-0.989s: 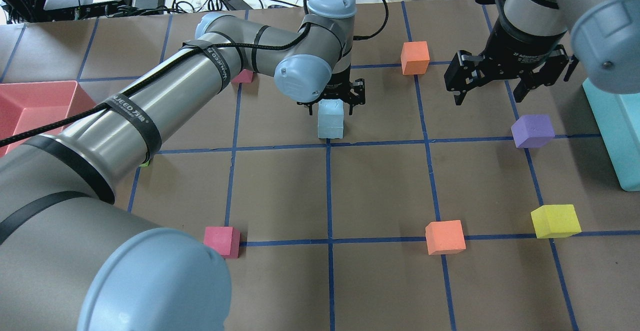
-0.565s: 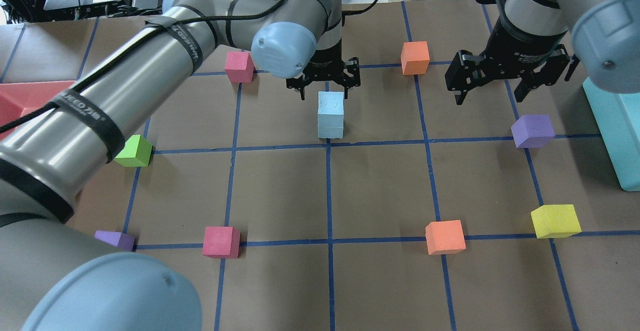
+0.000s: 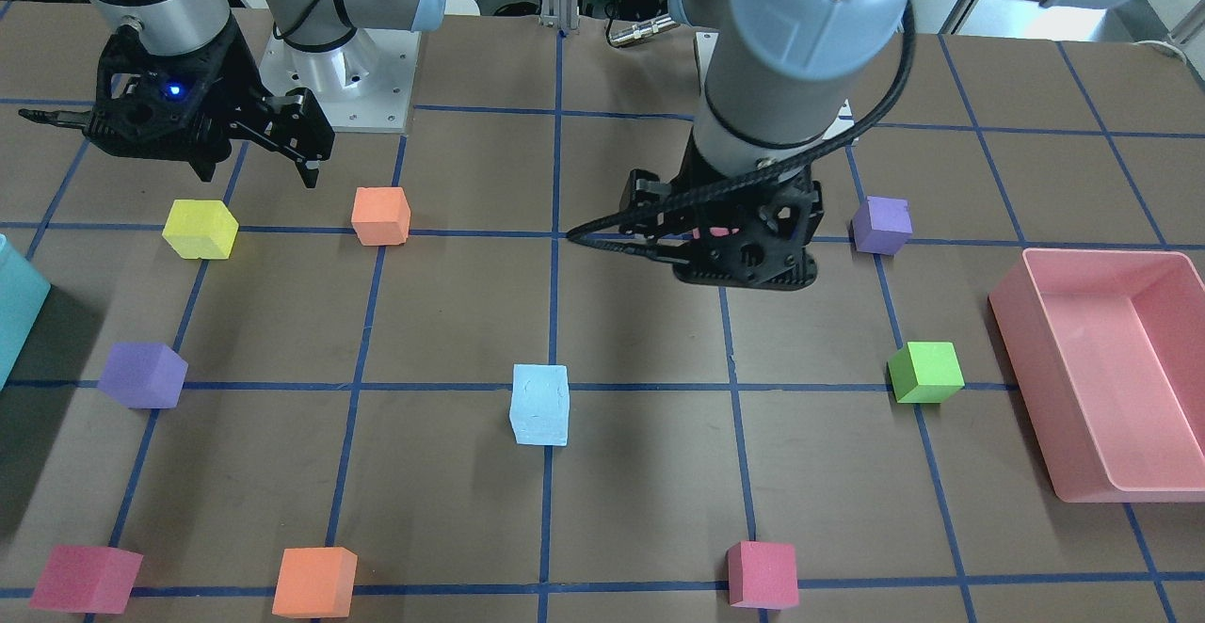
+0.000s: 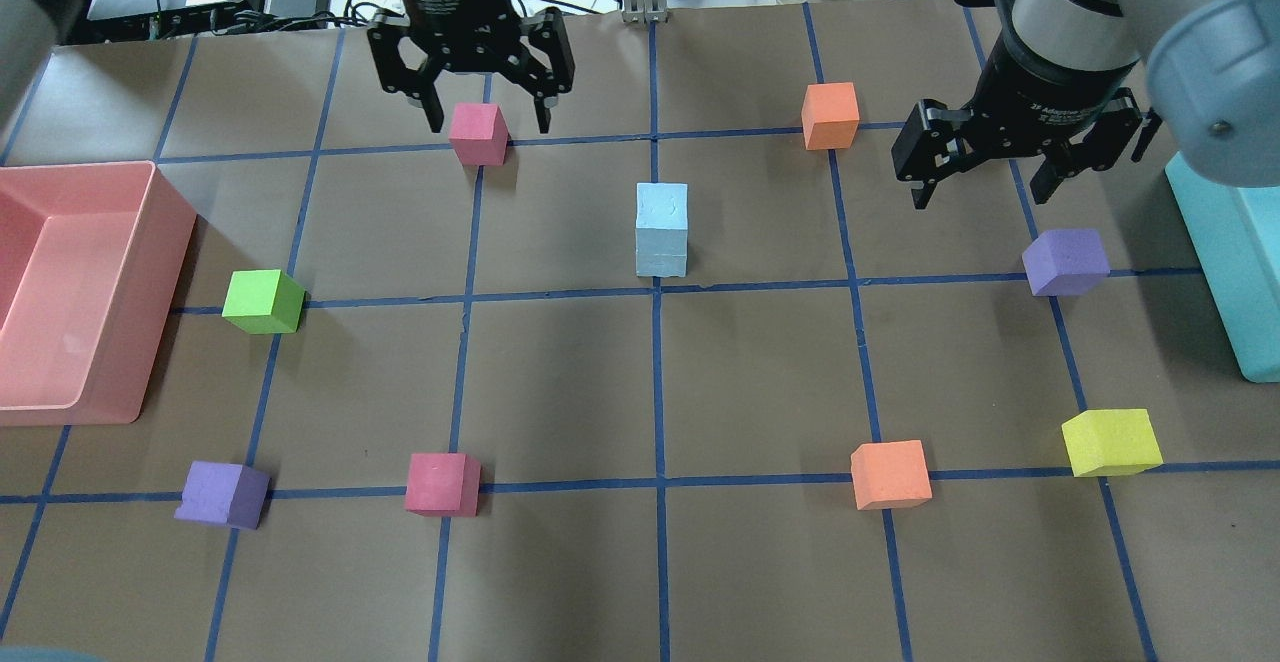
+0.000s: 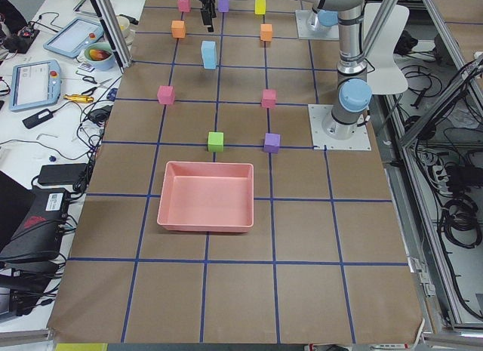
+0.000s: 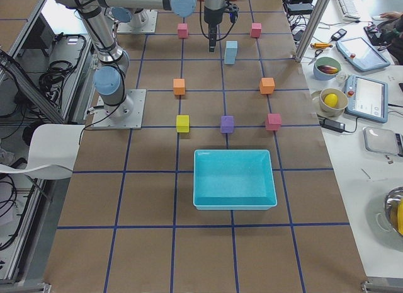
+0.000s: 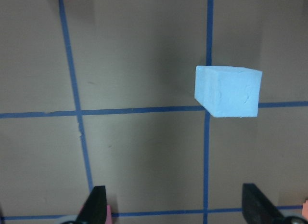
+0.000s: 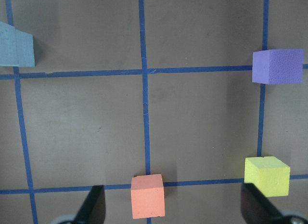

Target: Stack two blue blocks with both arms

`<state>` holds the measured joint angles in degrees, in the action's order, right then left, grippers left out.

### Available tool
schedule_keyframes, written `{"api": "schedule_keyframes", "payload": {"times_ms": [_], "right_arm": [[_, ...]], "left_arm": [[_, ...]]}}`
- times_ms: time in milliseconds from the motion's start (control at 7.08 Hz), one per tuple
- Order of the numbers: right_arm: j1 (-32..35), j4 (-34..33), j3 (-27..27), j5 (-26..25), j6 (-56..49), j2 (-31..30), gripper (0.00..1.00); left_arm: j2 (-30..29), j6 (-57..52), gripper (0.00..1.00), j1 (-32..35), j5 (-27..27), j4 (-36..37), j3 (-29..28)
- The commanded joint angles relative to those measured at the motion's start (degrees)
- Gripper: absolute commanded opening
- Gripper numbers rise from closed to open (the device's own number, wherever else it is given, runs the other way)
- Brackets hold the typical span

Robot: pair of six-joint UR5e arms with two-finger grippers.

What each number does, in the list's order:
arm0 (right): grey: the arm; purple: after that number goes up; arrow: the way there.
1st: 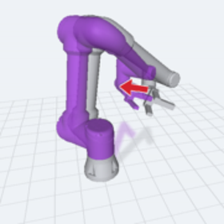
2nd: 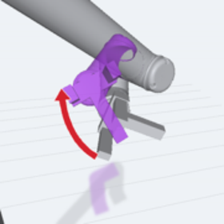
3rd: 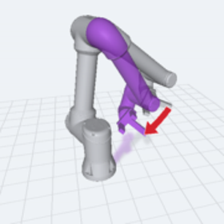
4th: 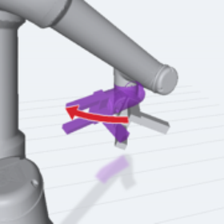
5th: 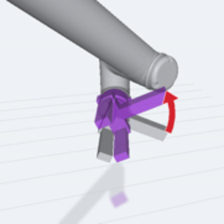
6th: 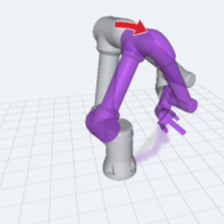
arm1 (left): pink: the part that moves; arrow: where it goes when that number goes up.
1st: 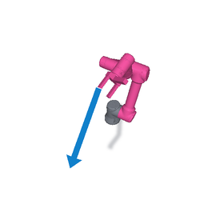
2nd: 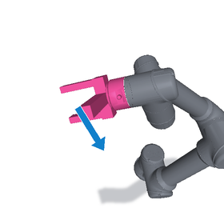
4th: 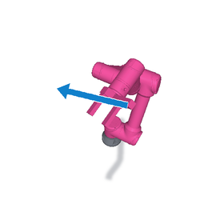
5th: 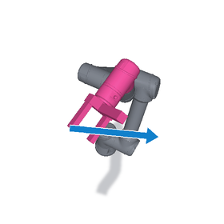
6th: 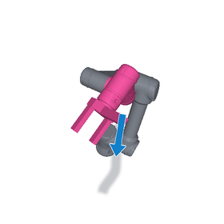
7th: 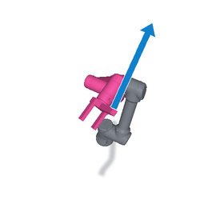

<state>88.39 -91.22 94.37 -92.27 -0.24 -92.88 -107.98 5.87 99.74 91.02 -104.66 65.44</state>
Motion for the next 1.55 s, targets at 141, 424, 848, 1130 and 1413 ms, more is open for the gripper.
{"api": "schedule_keyframes", "payload": {"times_ms": [141, 424, 848, 1130, 1413], "right_arm": [[0.02, -0.01, 0.02, -0.01, -0.02, -0.02, 1.00], [0.20, -0.01, -0.06, 0.16, 0.06, -0.19, 1.00], [0.03, -0.01, 0.02, 0.07, -0.02, -0.19, 1.00], [0.11, 0.08, 0.02, -0.01, -0.02, -0.19, 1.00], [0.02, 0.08, 0.37, -0.01, -0.02, -0.11, 1.00]], "left_arm": [[6.80, -1.38, 1.00, -3.92, 4.34, 4.00, 6.33], [11.89, -1.56, 1.00, -4.11, 1.46, 16.89, 17.56], [15.70, -2.96, 1.00, -6.55, 0.20, 18.80, 22.90], [15.53, -3.40, 1.00, -9.47, -0.15, 14.75, 21.41], [15.09, -3.23, 1.00, -9.21, -0.23, 12.38, 20.35]]}}
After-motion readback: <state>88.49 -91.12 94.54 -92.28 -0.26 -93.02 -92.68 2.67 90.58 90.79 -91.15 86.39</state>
